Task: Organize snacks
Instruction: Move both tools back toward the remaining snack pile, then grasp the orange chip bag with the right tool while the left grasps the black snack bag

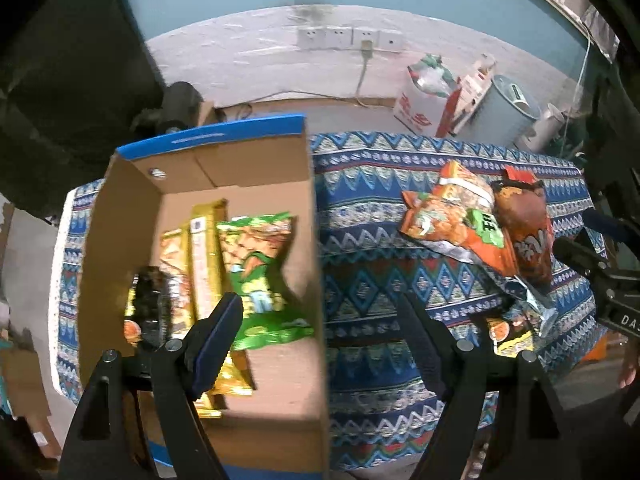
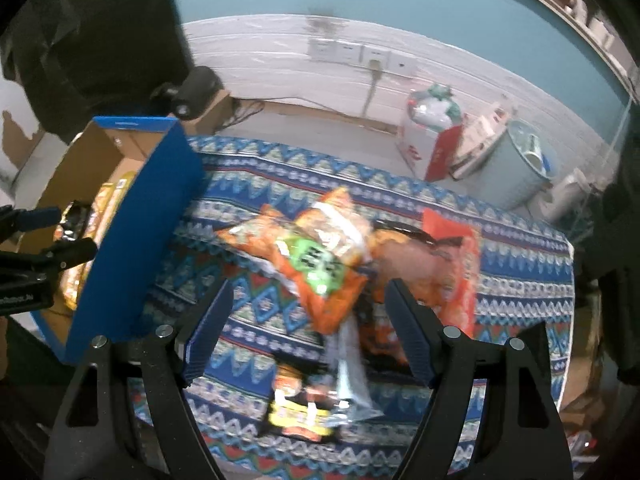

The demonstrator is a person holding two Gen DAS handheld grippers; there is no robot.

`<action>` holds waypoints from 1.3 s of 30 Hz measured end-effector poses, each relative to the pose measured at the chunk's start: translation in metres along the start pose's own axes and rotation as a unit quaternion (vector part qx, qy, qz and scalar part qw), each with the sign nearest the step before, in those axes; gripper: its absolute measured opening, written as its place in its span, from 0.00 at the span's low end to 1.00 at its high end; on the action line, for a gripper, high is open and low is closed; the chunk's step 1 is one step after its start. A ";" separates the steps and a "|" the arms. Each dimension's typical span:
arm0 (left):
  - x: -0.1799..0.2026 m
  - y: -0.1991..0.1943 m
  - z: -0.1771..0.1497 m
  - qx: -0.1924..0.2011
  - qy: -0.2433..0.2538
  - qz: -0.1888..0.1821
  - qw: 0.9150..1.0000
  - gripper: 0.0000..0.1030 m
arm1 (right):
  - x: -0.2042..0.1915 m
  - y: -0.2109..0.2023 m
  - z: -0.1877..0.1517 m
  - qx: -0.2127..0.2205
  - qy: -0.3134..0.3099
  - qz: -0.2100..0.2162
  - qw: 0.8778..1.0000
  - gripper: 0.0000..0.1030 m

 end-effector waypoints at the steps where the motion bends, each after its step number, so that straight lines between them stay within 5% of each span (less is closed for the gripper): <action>1: 0.005 0.001 0.001 -0.001 0.003 0.001 1.000 0.78 | 0.006 0.001 -0.002 -0.001 0.004 -0.005 1.000 0.75; 19: 0.088 0.038 0.014 -0.011 0.098 0.026 0.995 0.78 | 0.082 0.080 -0.020 -0.067 0.072 -0.007 0.995 0.75; 35: 0.121 0.079 0.025 -0.048 0.126 0.020 0.991 0.78 | 0.091 0.136 -0.020 -0.118 0.064 0.002 0.991 0.75; 39: 0.127 0.083 0.022 -0.050 0.128 0.018 0.990 0.78 | 0.089 0.134 -0.024 -0.110 0.048 -0.003 0.993 0.55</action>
Point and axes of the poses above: each gripper's, at about its wrist camera, not at the fingertips, and y roughly the way its jaws point, x to its right, z to its top, the point moved 3 cm from there along y, roughly the way its jaws point, and after that the axes turned 11 degrees about -x, right-handed, at the moved point
